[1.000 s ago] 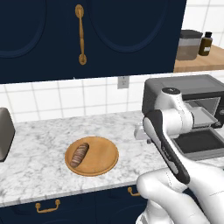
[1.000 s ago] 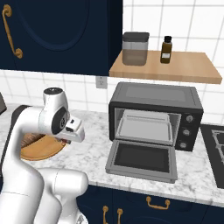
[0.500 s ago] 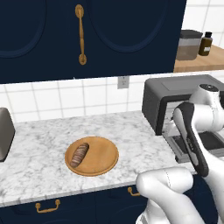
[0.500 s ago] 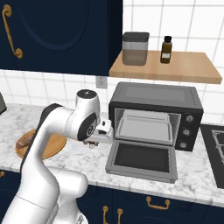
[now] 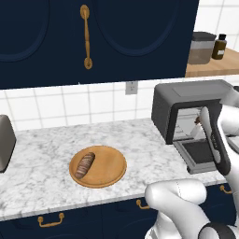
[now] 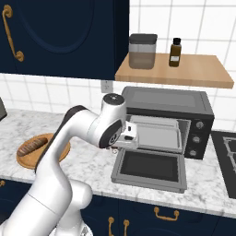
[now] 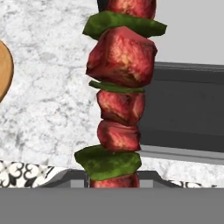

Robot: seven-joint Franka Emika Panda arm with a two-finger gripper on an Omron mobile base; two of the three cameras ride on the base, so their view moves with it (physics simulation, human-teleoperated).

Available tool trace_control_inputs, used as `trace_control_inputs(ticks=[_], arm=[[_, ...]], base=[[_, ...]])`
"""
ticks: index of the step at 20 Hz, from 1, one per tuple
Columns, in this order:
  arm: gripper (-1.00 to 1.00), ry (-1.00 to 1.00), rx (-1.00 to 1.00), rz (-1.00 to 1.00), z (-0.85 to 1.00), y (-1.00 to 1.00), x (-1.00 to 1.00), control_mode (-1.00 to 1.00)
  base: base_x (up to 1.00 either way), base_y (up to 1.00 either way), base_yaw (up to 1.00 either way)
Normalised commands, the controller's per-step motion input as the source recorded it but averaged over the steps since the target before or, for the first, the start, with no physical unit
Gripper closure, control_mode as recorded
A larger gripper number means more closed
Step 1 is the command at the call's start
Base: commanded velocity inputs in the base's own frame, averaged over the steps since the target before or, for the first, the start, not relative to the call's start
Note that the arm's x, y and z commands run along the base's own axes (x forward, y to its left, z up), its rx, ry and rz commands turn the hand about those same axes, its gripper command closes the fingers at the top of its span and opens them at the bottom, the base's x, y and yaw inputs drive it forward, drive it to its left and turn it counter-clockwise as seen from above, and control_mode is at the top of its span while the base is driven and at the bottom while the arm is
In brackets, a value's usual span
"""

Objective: Pick up the kebab skewer and baguette bread, and place them inside the toaster oven. Close the toaster oven door and start by setting the timer.

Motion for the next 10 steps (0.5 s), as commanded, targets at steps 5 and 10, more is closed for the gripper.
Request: trace_control_inputs(ticks=[5, 10], arm=[[1.00, 0.05, -0.02, 0.01, 0.00, -0.01, 0.07, -1.00], [1.00, 0.00, -0.04, 0.04, -0.03, -0.13, 0.00, -1.00]], base=[[0.00, 0.00, 0.00], [0.00, 0.00, 0.00]])
